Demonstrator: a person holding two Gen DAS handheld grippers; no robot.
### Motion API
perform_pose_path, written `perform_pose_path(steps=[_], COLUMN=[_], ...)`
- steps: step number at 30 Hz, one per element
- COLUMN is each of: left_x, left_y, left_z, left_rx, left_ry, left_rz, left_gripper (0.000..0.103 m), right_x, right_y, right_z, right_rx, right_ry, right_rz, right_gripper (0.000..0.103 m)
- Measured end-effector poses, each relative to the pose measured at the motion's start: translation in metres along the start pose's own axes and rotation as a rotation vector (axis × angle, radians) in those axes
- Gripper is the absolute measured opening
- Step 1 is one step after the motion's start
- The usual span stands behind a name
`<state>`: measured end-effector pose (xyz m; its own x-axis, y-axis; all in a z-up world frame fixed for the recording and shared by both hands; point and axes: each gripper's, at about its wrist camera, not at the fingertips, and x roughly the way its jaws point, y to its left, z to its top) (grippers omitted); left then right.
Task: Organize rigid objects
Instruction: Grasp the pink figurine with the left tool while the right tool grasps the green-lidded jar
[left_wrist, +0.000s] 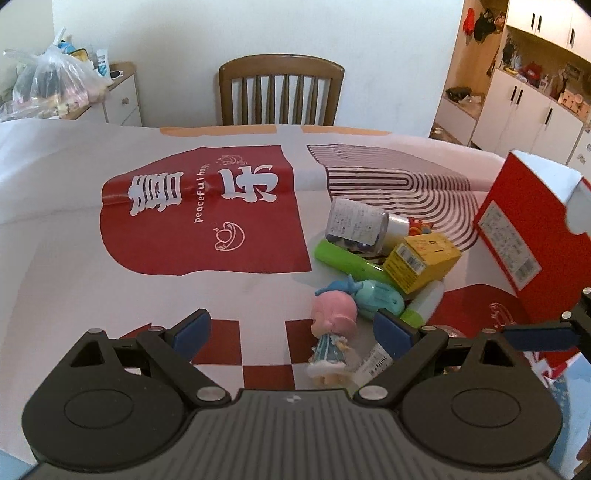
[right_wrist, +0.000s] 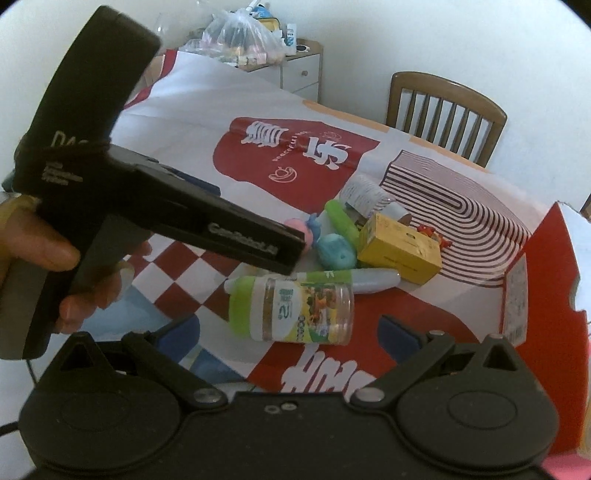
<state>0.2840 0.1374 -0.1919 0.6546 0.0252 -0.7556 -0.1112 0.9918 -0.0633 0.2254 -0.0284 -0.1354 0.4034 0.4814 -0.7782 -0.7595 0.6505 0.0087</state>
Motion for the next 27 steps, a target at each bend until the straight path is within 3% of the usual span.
perform_pose_path(steps=[8, 18, 27], left_x=[0.011, 0.017, 0.020], left_y=[-0.003, -0.013, -0.017], left_z=[-0.002, -0.004, -0.005], left_rx=[0.018, 0.044, 0.036], left_ry=[-0.013, -0.014, 0.009], left_rz=[0.009, -0.028, -0.064], left_gripper=[0.093, 0.056, 0.033], right_x=[0.018, 0.029, 0.030], right_y=[0.000, 0.007, 0.009], right_z=[0.000, -0.001, -0.001], right_rx=[-0.011, -0.030, -0.033], right_ry=[0.029, 0.044, 0.044], right_rz=[-0.010, -0.025, -0.042], right_gripper=[0.093, 0.083, 0.081])
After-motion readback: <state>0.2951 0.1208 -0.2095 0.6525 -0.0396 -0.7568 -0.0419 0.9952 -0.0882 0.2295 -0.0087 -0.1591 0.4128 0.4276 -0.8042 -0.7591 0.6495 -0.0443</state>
